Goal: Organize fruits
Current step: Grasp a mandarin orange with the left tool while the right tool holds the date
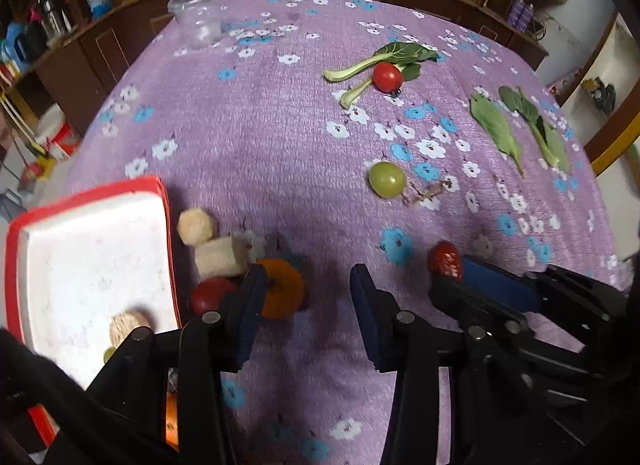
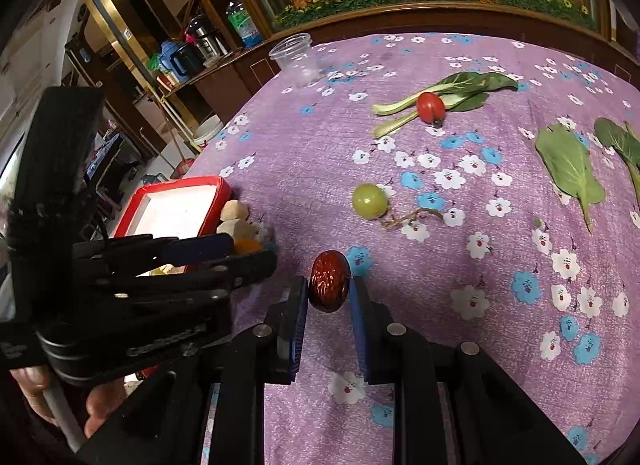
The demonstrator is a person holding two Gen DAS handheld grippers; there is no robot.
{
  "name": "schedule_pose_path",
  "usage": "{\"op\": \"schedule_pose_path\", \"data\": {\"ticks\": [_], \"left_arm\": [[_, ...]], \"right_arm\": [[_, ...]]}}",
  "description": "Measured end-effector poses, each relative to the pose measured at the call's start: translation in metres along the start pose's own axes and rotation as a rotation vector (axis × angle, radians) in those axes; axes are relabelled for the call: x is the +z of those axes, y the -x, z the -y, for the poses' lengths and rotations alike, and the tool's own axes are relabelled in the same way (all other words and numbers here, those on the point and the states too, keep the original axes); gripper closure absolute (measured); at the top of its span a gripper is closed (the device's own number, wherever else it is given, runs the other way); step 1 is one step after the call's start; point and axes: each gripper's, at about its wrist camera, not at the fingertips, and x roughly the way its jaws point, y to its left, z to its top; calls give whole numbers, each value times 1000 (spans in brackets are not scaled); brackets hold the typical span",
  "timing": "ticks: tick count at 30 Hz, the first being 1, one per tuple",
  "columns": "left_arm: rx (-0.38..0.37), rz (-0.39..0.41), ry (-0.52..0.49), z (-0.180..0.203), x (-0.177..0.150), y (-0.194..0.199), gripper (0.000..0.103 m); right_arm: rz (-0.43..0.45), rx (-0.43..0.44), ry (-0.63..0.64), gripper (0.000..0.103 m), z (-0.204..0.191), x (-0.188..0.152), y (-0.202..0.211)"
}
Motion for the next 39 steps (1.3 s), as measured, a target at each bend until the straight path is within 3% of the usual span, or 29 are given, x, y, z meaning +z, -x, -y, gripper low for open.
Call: {"op": "schedule_pose_path", "data": {"ticks": [6,15,19,27,32,39], "left_arm": [[16,0,-2,-5,4,-2,62],[60,-11,-94,3,-8,0,62],[165,-27,-151,7,-5,-9,70],[192,-11,-153,5,-9,-8,76],[165,-12,-132,5,-10,-3,78],[24,6,-68,10,-25,20,78]], "right_arm": [[3,-4,-16,82,4,0,2],[5,-1,-14,82,3,0,3],[8,-1,-16,82,4,0,4],[15,5,-18,82,5,0,7],[17,5,-31,82,9,1,8],[14,6,-28,82,9,0,8]]}}
